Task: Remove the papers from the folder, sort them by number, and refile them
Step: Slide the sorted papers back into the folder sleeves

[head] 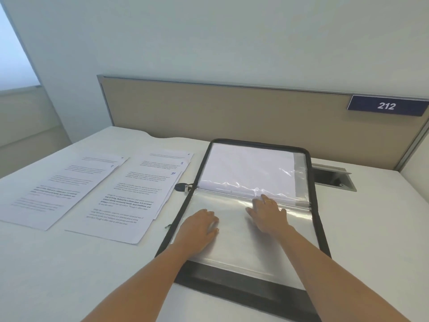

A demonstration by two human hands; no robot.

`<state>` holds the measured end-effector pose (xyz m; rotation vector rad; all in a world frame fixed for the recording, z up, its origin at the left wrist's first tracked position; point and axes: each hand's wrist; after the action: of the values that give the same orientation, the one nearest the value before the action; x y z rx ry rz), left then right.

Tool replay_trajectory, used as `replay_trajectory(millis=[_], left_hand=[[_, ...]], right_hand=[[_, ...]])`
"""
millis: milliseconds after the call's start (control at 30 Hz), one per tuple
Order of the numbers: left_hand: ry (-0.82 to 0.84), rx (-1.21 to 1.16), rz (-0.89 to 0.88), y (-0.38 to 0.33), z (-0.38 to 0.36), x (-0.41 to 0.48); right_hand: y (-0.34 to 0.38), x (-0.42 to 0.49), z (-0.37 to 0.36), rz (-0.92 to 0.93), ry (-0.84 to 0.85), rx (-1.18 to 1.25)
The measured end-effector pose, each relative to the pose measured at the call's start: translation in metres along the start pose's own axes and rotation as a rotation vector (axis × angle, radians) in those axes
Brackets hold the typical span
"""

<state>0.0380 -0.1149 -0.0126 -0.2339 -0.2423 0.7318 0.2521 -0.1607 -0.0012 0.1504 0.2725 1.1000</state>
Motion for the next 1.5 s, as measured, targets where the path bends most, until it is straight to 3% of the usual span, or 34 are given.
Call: replay_trajectory(millis=[200,567,833,1033,1233,1500], left_hand=[[-0.019,0.057,-0.009,0.032,0.024,-0.007],[-0.092,0.029,0.1,0.157,0.069,-0.009],[-0.047,0.049,0.092,0.257,0.091,0.017],[0.011,0.051,0.091,0.294,0.088,0.059],[0.14,0.079,0.137,0.317,0.07,0.087],[0.088,0.11,0.098,0.336,0.062,0.081]], right_hand=[[0.038,-0.003,0.0,0.036,0.09,0.103],[0.179,0.033,-0.01,0.152,-0.085,0.267],[0.264,0.09,-0.026,0.151,-0.044,0.227],[0.289,0.13,-0.028,0.02,0.002,0.257],[0.293,0.174,-0.018,-0.204,0.041,0.504],[0.284,0.222,-0.023,-0.426,-0.069,0.82]])
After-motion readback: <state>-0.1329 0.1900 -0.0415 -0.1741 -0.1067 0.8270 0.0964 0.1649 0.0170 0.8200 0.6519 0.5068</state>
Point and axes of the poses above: each hand's wrist, its own x-axis towards the middle knuckle, its own z-axis out of the back of the hand, y = z × x, and after that the axes turned 5 degrees about -z, right-handed
